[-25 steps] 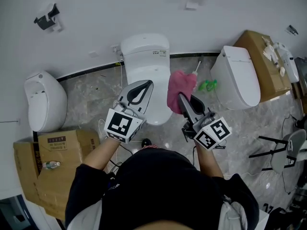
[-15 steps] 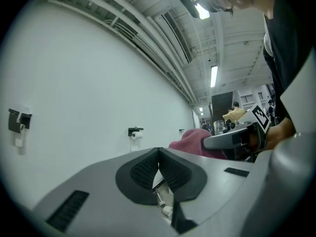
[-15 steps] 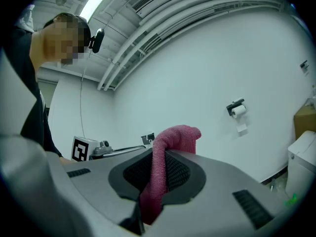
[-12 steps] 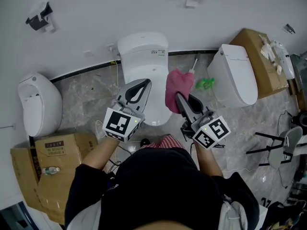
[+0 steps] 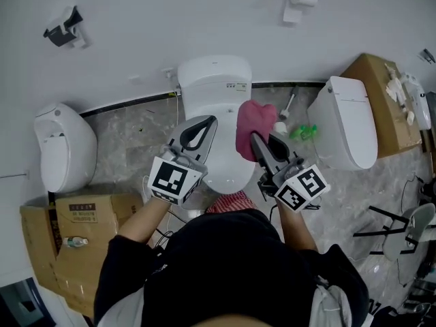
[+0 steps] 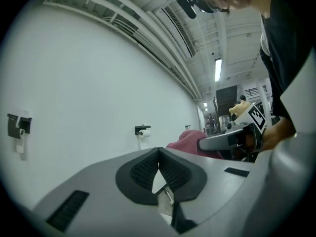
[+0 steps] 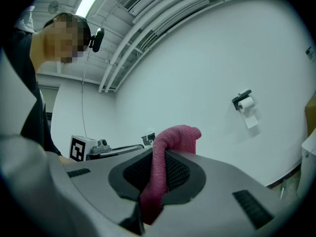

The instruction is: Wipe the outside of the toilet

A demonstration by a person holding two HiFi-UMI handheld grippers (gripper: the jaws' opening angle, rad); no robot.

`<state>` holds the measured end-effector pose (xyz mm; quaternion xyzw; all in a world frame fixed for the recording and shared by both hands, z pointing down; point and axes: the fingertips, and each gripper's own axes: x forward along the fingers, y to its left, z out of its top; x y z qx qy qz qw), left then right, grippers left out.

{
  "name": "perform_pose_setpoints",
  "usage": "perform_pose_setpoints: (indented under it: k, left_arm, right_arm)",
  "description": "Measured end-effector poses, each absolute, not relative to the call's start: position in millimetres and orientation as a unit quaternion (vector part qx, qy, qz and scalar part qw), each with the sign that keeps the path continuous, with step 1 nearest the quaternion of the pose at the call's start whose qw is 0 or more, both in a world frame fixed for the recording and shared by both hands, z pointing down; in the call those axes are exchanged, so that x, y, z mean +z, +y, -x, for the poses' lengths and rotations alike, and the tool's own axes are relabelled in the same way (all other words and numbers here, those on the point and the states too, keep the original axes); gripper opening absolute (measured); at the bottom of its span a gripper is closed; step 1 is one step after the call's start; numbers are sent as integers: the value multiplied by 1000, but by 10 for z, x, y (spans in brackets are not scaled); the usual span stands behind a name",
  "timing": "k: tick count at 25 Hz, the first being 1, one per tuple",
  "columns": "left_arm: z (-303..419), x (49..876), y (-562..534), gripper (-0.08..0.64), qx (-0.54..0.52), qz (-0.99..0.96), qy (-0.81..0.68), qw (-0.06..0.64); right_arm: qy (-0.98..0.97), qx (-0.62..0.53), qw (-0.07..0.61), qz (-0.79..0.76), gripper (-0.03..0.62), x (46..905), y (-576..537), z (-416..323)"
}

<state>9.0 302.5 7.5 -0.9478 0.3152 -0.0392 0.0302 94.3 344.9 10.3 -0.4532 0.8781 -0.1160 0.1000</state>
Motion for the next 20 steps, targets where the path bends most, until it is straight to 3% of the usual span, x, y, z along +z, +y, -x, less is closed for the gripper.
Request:
perform_pose_setpoints:
  k: [20]
  left_arm:
    - [-638,317,1708,9,-74,928,366,12]
  right_arm:
    - [903,-147,106,390,55,363,2053,-1384]
